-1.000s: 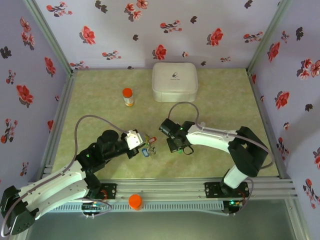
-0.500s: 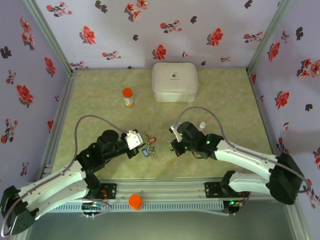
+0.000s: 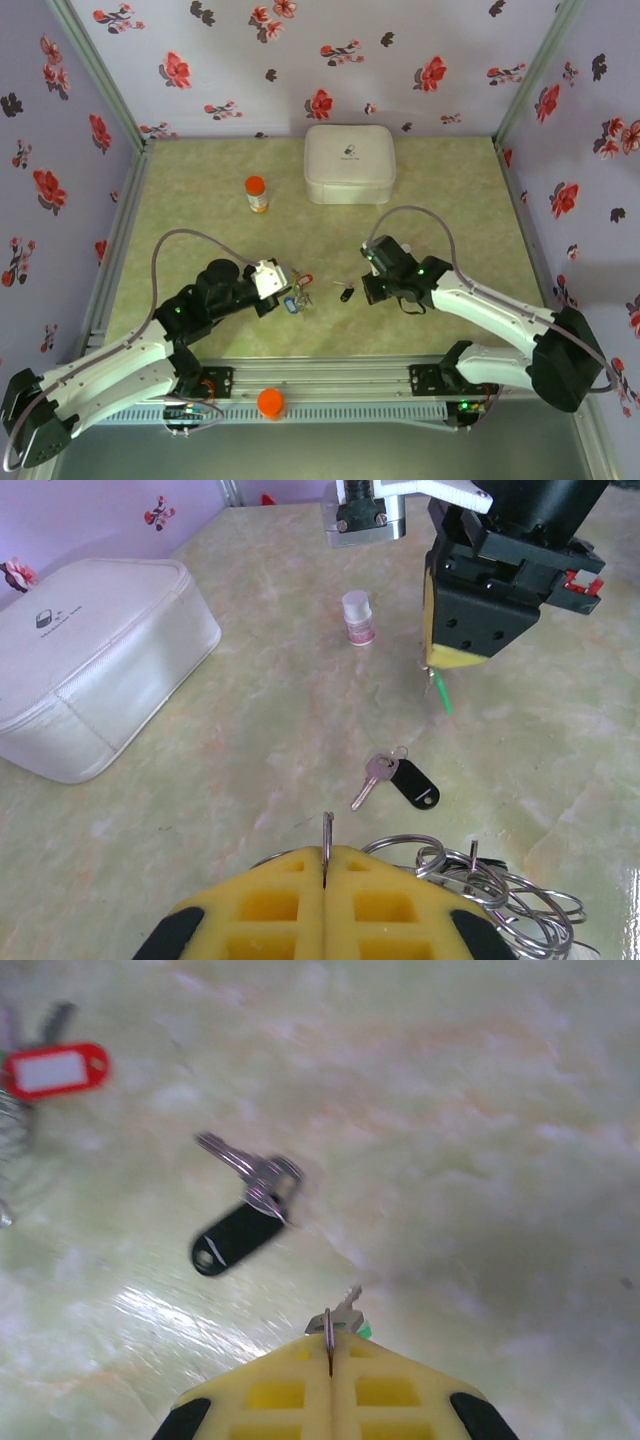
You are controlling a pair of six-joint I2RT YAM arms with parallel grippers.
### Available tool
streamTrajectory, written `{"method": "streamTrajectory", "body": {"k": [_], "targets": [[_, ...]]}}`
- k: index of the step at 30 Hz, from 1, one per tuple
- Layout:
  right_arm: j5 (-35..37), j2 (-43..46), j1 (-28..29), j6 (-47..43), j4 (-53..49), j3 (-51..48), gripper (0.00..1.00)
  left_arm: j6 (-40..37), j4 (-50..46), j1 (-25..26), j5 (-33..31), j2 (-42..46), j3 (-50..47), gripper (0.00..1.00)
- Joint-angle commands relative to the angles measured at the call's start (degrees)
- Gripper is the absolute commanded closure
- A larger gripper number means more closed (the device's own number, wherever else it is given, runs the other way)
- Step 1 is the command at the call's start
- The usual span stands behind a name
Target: Put the keys on the keyring
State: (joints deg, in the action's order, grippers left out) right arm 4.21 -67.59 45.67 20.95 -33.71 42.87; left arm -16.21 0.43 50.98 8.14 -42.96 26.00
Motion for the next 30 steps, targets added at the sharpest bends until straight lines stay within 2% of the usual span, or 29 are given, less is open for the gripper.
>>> {"method": "streamTrajectory", "body": {"k": [1,4,12,14,17,21,26,30], "targets": [[3.4,-2.0,-0.3,6.7,-12.7,4.0,1.0,-0.4,3.5,-0.3,0.7,-0.1,1.3,1.0],[1.6,-4.3,-0.3,8.2,-14.0,4.1,1.0,-0.7,3.4,-0.4,0.7,-0.2,1.5,1.0],[-0.5,-15.0,-0.8,6.4,-7.3,5.5,1.0,-0.3,2.4,-0.4,0.8,0.3,1.5,1.0],[-1.1,-15.4,-0.8,5.8,-5.0,6.4,0.77,-0.4,2.4,-0.4,0.7,0.4,1.6,1.0],[-1.9,-15.3,-1.1,3.7,-2.9,7.3,0.62,-0.7,2.7,-0.4,0.7,0.2,1.5,1.0],[-3.0,-15.9,-2.2,1.2,-2.8,8.2,0.57,-1.0,2.9,-0.4,0.7,-0.3,1.4,1.0],[-7.6,-17.4,-2.3,-5.1,-0.9,9.2,0.57,-0.8,3.1,-0.4,0.7,-0.2,0.9,1.0],[-8.0,-20.4,-2.3,-9.5,-1.6,11.9,0.58,-0.9,3.0,-0.4,0.7,-0.1,1.0,1.0]]}}
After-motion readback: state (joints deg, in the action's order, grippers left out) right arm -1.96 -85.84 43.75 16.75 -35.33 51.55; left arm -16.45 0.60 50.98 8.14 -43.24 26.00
